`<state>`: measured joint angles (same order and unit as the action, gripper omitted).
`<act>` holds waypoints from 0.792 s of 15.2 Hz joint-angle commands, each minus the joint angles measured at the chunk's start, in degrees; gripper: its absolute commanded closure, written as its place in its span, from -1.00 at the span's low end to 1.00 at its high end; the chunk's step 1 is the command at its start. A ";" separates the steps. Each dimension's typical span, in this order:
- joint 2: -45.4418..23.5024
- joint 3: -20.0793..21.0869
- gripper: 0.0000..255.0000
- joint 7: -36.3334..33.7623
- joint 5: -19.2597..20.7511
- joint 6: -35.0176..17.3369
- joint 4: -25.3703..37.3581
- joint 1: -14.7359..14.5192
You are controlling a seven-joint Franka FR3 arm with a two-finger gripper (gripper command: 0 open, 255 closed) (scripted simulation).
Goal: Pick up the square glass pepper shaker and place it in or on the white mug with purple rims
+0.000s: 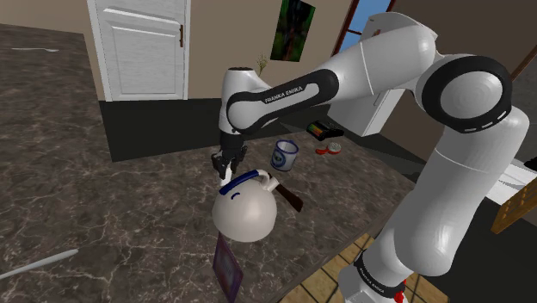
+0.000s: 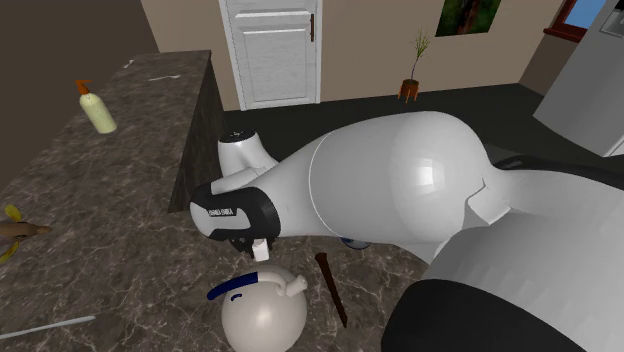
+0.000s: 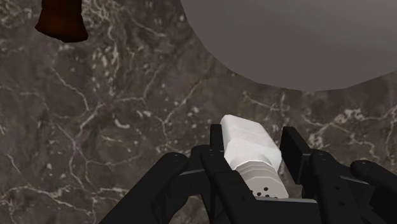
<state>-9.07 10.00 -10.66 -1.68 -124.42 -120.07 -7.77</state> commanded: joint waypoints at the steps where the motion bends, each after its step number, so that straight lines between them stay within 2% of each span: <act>1: -0.01 0.00 1.00 0.00 0.00 0.00 -0.02 0.00; 12: 4.02 0.06 1.00 0.18 -0.63 7.89 3.89 0.18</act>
<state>-5.18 10.06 -10.47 -2.30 -117.42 -116.92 -7.59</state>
